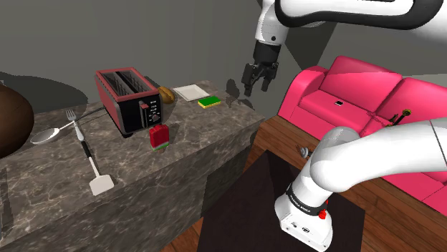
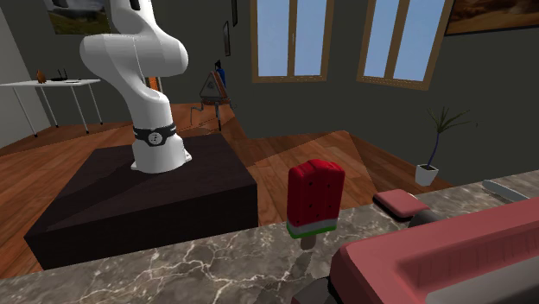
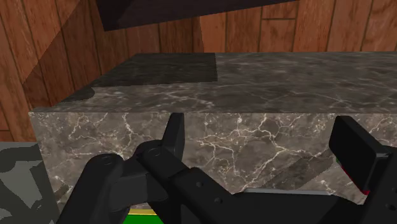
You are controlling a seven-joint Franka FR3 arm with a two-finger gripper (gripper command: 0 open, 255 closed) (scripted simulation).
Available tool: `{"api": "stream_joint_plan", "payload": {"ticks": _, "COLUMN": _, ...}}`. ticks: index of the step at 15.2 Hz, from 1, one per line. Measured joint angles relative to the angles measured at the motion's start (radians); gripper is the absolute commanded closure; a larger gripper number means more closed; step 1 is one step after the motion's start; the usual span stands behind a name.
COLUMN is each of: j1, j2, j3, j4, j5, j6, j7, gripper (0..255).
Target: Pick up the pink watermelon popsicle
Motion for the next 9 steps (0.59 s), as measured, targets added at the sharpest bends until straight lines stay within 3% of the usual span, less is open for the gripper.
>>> {"api": "stream_joint_plan", "payload": {"ticks": 3, "j1": 0.0, "j2": 0.004, "j3": 0.03, "j4": -0.016, "j5": 0.025, "j6": 0.02, "j7": 0.058, "gripper": 0}}
{"api": "stream_joint_plan", "payload": {"ticks": 9, "j1": -0.005, "j2": 0.083, "j3": 0.163, "j4": -0.048, "j5": 0.133, "j6": 0.142, "j7": 0.329, "gripper": 0}}
